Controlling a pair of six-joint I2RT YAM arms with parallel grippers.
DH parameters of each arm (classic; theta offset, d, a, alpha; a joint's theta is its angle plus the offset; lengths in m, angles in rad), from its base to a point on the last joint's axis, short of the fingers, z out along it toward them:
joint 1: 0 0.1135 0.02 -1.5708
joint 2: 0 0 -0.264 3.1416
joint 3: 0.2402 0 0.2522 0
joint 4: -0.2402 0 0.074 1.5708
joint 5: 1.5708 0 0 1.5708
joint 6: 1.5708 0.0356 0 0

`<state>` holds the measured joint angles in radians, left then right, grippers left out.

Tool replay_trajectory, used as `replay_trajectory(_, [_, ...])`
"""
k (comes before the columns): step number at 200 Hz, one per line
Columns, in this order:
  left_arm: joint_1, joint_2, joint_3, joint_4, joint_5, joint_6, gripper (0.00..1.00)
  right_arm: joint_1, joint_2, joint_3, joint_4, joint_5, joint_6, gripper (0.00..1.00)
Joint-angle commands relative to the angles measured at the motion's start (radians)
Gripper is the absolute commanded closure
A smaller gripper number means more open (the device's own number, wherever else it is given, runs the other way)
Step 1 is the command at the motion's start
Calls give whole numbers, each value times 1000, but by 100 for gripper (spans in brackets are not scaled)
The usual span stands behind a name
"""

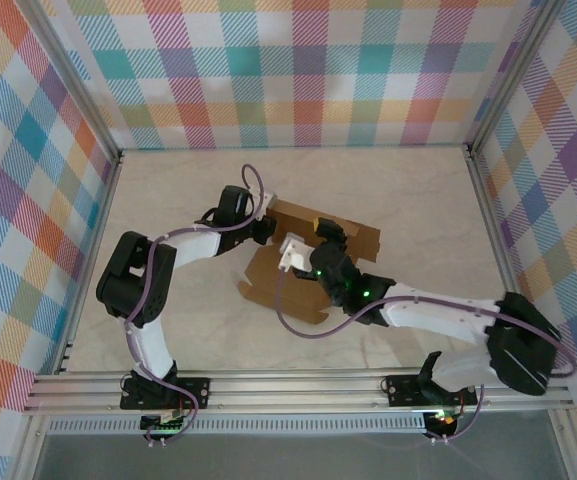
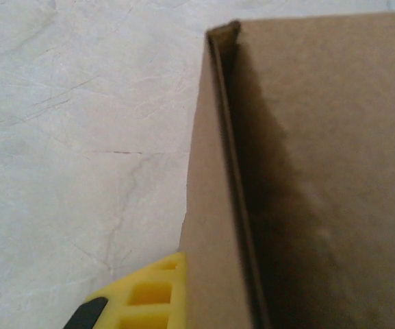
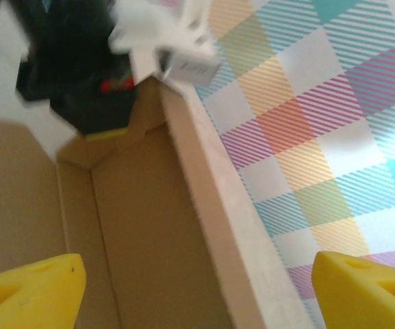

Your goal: Fold the paper box

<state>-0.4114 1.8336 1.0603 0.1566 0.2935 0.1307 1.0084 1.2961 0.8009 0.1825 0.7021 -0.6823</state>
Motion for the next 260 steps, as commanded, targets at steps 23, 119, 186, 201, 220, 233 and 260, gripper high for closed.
replay_trajectory(23, [-12, -85, -63, -30, 10, 77, 100, -86, -50, 247, -401, -254, 567, 12])
replay_trajectory(119, [-19, -126, -143, 48, -19, 30, 95, -513, 444, 725, -736, -1163, 1185, 16])
replay_trajectory(186, [-24, -100, -130, 18, 16, 50, 92, -537, 733, 850, -623, -1445, 1241, 25])
replay_trajectory(201, [-25, -95, -128, 16, 16, 53, 92, -537, 759, 849, -610, -1457, 1252, 27])
replay_trajectory(220, [-25, -93, -127, 12, 20, 56, 91, -537, 781, 853, -617, -1454, 1247, 30])
replay_trajectory(233, [-26, -88, -126, 13, 18, 58, 91, -537, 793, 856, -626, -1449, 1247, 33])
replay_trajectory(260, [-26, -79, -127, 30, 7, 43, 87, -538, 798, 844, -632, -1449, 1245, 36])
